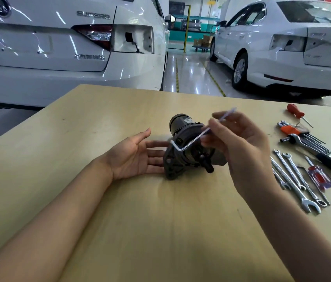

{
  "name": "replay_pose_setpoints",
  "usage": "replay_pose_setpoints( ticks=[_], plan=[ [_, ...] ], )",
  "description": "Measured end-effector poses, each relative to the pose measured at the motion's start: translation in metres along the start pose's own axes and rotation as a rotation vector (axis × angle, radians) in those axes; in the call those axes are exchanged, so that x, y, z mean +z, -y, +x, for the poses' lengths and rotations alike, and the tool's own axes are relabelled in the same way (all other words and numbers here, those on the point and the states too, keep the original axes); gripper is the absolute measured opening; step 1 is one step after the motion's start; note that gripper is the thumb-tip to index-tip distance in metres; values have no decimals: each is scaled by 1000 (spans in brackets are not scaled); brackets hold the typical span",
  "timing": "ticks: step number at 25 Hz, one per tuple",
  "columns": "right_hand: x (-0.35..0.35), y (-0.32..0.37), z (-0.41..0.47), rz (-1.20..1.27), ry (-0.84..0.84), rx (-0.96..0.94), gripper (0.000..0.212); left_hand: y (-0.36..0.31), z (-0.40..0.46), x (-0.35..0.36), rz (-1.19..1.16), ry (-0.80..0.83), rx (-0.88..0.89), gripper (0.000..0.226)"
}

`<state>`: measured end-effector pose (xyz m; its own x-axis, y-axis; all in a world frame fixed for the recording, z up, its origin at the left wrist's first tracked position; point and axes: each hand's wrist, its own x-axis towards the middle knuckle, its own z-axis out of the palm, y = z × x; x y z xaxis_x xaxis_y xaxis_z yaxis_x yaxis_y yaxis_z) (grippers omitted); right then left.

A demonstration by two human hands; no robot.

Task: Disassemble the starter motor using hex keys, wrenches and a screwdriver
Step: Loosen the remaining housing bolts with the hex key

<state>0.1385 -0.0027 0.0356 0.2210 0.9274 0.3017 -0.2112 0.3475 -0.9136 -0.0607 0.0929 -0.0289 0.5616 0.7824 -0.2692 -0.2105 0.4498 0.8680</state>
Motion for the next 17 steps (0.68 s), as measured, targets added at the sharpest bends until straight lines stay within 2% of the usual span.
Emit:
replay_pose_setpoints(
  ticks=[3,9,17],
  plan=[
    [-11,-5,2,109,-118,149,10,0,1,-2,-17,25,-7,56],
    [-13,-8,6,187,-159,191,10,1,2,-6,-9,64,-13,56],
    [-13,-11,6,174,-177,195,11,1,3,-5,-19,81,-16,55]
  ],
)
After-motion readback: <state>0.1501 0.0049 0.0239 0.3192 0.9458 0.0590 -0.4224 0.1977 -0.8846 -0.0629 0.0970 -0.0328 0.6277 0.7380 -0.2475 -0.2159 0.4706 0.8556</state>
